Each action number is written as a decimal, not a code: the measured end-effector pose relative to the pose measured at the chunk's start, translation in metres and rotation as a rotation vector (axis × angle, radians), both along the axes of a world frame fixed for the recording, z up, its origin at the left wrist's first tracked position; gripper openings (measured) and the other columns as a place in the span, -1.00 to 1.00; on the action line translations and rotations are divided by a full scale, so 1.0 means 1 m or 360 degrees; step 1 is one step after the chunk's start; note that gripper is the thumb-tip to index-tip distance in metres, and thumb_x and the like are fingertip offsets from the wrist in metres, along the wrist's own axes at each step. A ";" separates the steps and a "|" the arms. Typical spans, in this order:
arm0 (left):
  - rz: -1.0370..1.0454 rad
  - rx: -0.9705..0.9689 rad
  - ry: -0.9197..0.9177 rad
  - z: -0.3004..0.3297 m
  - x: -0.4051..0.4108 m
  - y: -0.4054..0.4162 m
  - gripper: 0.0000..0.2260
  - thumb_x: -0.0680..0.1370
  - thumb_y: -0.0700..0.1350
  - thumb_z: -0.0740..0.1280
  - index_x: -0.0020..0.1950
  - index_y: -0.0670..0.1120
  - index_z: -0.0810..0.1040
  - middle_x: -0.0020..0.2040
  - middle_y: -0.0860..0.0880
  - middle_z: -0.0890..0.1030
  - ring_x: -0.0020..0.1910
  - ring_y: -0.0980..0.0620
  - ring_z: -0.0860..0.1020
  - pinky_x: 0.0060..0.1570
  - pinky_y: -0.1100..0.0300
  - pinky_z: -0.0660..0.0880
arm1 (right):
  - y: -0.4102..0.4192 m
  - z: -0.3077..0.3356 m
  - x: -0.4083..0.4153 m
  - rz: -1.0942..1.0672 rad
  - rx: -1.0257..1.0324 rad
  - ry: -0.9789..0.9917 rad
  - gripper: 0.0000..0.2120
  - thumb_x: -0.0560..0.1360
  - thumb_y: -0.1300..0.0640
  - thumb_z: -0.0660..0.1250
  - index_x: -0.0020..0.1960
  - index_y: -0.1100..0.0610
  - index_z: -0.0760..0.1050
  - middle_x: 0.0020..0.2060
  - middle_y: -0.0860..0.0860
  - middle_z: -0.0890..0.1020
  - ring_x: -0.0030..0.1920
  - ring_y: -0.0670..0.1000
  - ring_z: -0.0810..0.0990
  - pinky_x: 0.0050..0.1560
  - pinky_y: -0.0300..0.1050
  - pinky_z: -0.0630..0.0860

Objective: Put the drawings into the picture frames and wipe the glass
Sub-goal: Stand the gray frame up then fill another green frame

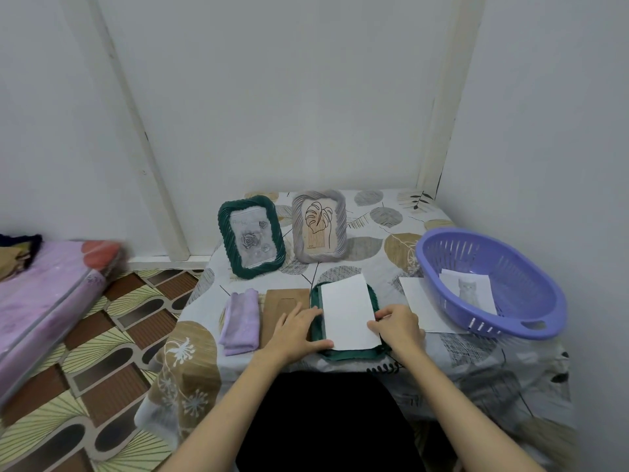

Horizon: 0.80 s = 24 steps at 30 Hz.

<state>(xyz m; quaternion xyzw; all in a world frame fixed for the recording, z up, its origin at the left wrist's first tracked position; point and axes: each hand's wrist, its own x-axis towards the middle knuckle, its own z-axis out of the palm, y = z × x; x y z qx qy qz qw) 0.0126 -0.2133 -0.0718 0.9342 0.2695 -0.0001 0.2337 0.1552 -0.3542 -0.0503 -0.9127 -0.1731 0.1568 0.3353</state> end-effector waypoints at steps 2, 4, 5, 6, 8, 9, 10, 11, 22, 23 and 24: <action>0.0004 -0.0001 -0.0005 0.000 0.000 0.000 -0.34 0.45 0.18 0.33 0.46 0.02 0.17 0.52 0.05 0.16 0.54 -0.01 -0.05 0.47 -0.08 -0.06 | -0.001 0.001 0.001 0.0009 -0.0022 -0.0023 -0.85 0.33 0.09 0.41 -0.09 0.01 0.60 0.00 0.00 0.66 0.12 0.10 0.55 0.15 -0.05 0.40; 0.0008 -0.0005 -0.0004 0.000 0.000 0.000 -0.33 0.44 0.18 0.33 0.46 0.02 0.16 0.51 0.05 0.17 0.54 -0.02 -0.05 0.47 -0.07 -0.07 | -0.001 0.000 0.001 0.0017 -0.0004 -0.0049 -0.90 0.34 0.08 0.38 -0.13 0.01 0.60 -0.03 0.01 0.67 0.08 0.11 0.57 0.12 -0.06 0.45; 0.0008 -0.0004 0.0000 0.000 0.000 0.000 -0.32 0.44 0.18 0.34 0.47 0.02 0.16 0.51 0.05 0.17 0.54 -0.02 -0.05 0.47 -0.06 -0.07 | -0.001 0.000 0.000 0.0022 0.0019 -0.0060 -0.92 0.36 0.08 0.37 -0.16 0.01 0.60 -0.06 0.02 0.67 0.06 0.12 0.57 0.09 -0.06 0.47; 0.0015 0.0002 -0.0005 0.000 0.000 -0.001 -0.32 0.44 0.18 0.33 0.47 0.02 0.16 0.51 0.04 0.17 0.54 -0.03 -0.05 0.47 -0.06 -0.08 | -0.001 0.000 0.001 0.0031 0.0066 -0.0062 -0.93 0.37 0.09 0.37 -0.16 0.03 0.60 -0.08 0.03 0.67 0.03 0.11 0.58 0.07 -0.07 0.48; 0.0044 0.0039 -0.0091 -0.001 0.003 0.000 -0.34 0.45 0.17 0.33 0.47 0.02 0.17 0.51 0.00 0.18 0.53 -0.05 -0.02 0.48 -0.04 -0.05 | 0.000 0.003 0.003 0.0066 0.0256 0.0007 -0.89 0.41 0.12 0.38 -0.10 0.13 0.60 -0.14 0.06 0.65 -0.01 0.11 0.59 0.01 -0.11 0.47; 0.0065 0.0037 -0.0225 -0.001 0.006 0.001 -0.37 0.46 0.14 0.33 0.46 0.02 0.18 0.50 -0.03 0.20 0.53 -0.07 0.02 0.48 -0.02 -0.01 | 0.001 0.007 0.005 0.0080 0.0369 0.0071 -0.87 0.42 0.14 0.39 -0.07 0.19 0.60 -0.17 0.08 0.63 -0.03 0.11 0.59 -0.02 -0.13 0.46; 0.0083 -0.0033 -0.0409 0.001 0.009 0.000 -0.39 0.48 0.09 0.34 0.45 0.01 0.20 0.49 -0.04 0.23 0.51 -0.09 0.09 0.48 0.00 0.06 | 0.001 0.012 0.006 0.0090 0.0470 0.0136 -0.85 0.42 0.16 0.40 -0.06 0.21 0.59 -0.19 0.10 0.62 -0.04 0.10 0.59 -0.03 -0.15 0.45; 0.0109 -0.0209 -0.0628 0.005 0.014 -0.002 -0.42 0.49 0.02 0.36 0.44 0.01 0.21 0.46 -0.04 0.28 0.48 -0.07 0.18 0.45 0.04 0.15 | 0.000 0.017 0.009 0.0095 0.0557 0.0194 -0.85 0.42 0.17 0.41 -0.06 0.22 0.58 -0.18 0.11 0.62 -0.05 0.10 0.60 -0.02 -0.13 0.46; 0.0202 -0.1157 -0.1039 0.043 0.078 -0.033 -0.49 0.46 -0.42 0.29 0.38 -0.14 0.36 0.30 -0.01 0.41 -0.09 0.22 0.52 -0.18 0.38 0.56 | -0.051 0.055 0.061 0.0369 -0.0223 -0.0940 -0.67 0.47 -0.01 0.32 0.23 -0.03 0.47 0.18 0.02 0.48 0.18 0.11 0.40 0.12 0.00 0.36; 0.0197 -0.1149 -0.1008 0.042 0.084 -0.034 -0.49 0.45 -0.42 0.30 0.38 -0.14 0.37 0.33 -0.02 0.41 -0.06 0.17 0.53 -0.13 0.36 0.56 | -0.059 0.056 0.067 0.0415 -0.0349 -0.0877 -0.65 0.47 -0.01 0.31 0.25 -0.06 0.45 0.22 0.03 0.46 0.22 0.12 0.41 0.16 0.02 0.36; 0.0196 -0.1136 -0.0967 0.039 0.091 -0.036 -0.49 0.45 -0.42 0.31 0.38 -0.14 0.38 0.36 -0.05 0.41 0.01 0.11 0.54 -0.05 0.32 0.55 | -0.065 0.057 0.072 0.0445 -0.0351 -0.0761 -0.65 0.48 0.02 0.31 0.26 -0.05 0.45 0.22 0.04 0.49 0.21 0.12 0.44 0.16 0.01 0.39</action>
